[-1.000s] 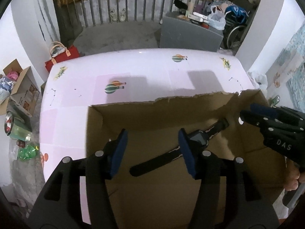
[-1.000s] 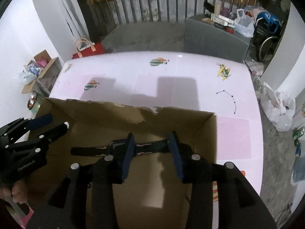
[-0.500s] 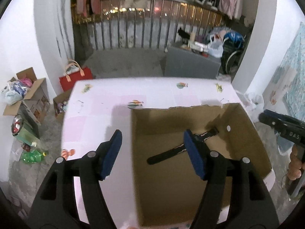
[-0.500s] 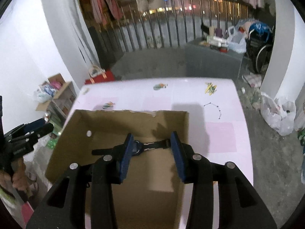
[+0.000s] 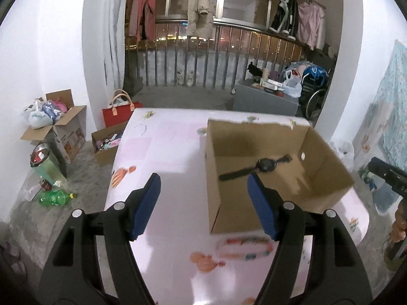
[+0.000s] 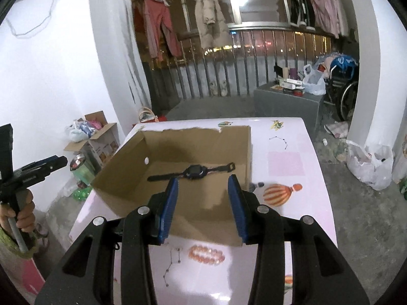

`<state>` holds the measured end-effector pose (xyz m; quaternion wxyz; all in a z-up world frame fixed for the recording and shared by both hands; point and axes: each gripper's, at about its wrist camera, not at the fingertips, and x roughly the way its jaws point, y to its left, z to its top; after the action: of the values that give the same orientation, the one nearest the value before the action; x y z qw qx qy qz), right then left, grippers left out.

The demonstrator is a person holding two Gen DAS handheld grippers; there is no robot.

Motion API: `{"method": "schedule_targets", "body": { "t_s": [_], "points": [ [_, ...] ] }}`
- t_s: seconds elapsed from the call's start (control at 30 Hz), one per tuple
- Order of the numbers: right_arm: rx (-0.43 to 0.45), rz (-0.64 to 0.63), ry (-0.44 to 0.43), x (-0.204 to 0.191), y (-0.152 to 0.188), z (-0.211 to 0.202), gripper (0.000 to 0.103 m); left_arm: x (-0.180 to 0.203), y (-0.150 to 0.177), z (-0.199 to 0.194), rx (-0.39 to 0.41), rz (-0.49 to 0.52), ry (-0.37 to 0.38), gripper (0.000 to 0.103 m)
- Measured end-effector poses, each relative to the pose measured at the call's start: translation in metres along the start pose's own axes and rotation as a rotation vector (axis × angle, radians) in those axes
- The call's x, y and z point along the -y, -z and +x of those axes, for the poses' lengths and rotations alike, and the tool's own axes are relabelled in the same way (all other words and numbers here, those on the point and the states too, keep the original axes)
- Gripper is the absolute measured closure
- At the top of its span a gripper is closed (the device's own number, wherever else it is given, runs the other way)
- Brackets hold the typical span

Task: Organize jewelry
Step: 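Carry the smartwatch into the cardboard box and open the right tool, then grasp the multicolour bead bracelet with the right tool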

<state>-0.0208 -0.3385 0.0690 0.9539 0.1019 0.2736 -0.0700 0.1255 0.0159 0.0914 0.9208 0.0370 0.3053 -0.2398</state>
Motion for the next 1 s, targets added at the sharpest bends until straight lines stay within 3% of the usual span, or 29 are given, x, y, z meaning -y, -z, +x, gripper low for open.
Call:
{"method": "schedule_targets", "body": {
  "t_s": [0.27, 0.57, 0.73, 1.0],
  "points": [
    [-0.027, -0.095, -0.08, -0.042, 0.052, 0.015, 0.063, 0.006, 0.059, 0.009, -0.035, 0.022, 0.018, 0.036],
    [-0.103, -0.186, -0.139, -0.083, 0.087, 0.058, 0.068, 0.03, 0.105, 0.054, -0.102, 0.174, 0.009, 0.036],
    [-0.165, -0.201, -0.169, -0.093, 0.097, 0.079, 0.075, 0.034, 0.114, 0.077, -0.144, 0.208, 0.033, 0.045],
    [-0.234, -0.194, -0.185, -0.095, 0.103, 0.103, 0.083, 0.031, 0.121, 0.106, -0.228, 0.21, 0.072, 0.067]
  ]
}}
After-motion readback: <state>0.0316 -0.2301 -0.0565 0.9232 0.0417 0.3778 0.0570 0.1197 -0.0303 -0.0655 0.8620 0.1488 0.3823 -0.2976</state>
